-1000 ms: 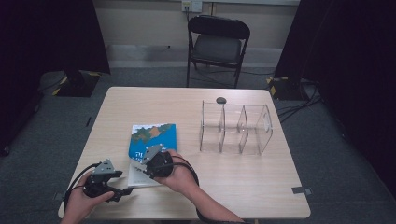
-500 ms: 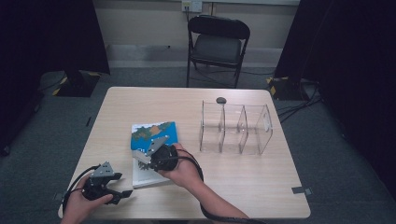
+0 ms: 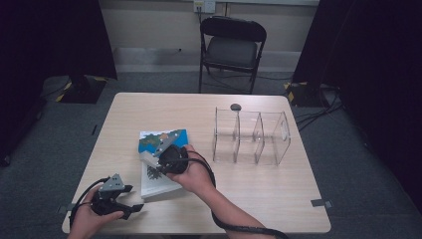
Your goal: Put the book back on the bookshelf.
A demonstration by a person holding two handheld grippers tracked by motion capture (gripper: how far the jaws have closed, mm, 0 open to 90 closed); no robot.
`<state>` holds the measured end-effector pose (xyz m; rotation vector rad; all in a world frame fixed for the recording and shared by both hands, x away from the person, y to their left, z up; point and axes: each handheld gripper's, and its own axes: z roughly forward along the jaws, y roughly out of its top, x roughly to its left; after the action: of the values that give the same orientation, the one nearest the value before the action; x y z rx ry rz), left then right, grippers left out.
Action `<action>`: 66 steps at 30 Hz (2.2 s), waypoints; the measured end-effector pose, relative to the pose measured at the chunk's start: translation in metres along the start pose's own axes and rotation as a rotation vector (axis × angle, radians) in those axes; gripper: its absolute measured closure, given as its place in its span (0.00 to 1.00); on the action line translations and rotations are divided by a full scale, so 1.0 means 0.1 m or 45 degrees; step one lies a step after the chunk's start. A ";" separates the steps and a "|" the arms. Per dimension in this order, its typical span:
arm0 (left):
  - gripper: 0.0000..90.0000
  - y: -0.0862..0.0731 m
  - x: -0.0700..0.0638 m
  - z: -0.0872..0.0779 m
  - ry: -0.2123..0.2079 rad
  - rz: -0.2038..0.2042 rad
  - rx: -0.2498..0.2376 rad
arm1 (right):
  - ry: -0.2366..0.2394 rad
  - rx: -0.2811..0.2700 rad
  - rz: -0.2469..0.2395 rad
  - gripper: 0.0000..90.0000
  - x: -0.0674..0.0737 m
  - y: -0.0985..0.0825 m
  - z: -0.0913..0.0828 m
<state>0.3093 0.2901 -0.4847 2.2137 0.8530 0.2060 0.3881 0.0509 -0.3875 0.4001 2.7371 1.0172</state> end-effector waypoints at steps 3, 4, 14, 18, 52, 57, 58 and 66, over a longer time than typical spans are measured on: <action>0.21 0.00 0.01 0.00 -0.005 0.009 -0.005 | 0.005 0.001 0.014 0.83 -0.02 0.03 -0.02; 0.21 0.00 0.00 0.01 0.001 0.013 -0.004 | 0.005 0.004 0.020 0.83 -0.02 0.04 -0.02; 0.24 0.03 -0.06 0.15 0.017 -0.003 -0.013 | -0.002 0.025 0.045 0.83 -0.06 0.11 -0.07; 0.25 0.04 -0.05 0.17 0.044 0.018 -0.016 | 0.000 0.026 0.045 0.83 -0.06 0.13 -0.10; 0.46 0.08 -0.11 0.24 0.119 -0.021 -0.079 | 0.002 0.027 0.156 0.83 -0.08 0.30 -0.33; 0.46 0.07 -0.10 0.24 0.108 -0.050 -0.102 | 0.008 0.047 0.130 0.83 -0.03 0.21 -0.32; 0.47 0.06 -0.09 0.24 0.107 -0.052 -0.104 | 0.014 0.039 0.129 0.83 -0.02 0.19 -0.31; 0.48 0.07 -0.11 0.25 0.091 -0.054 -0.105 | -0.003 0.025 0.168 0.83 -0.09 0.26 -0.37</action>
<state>0.3141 0.2651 -0.4963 2.1206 0.9131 0.2966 0.3913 0.0444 -0.3415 0.5923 2.7515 1.0199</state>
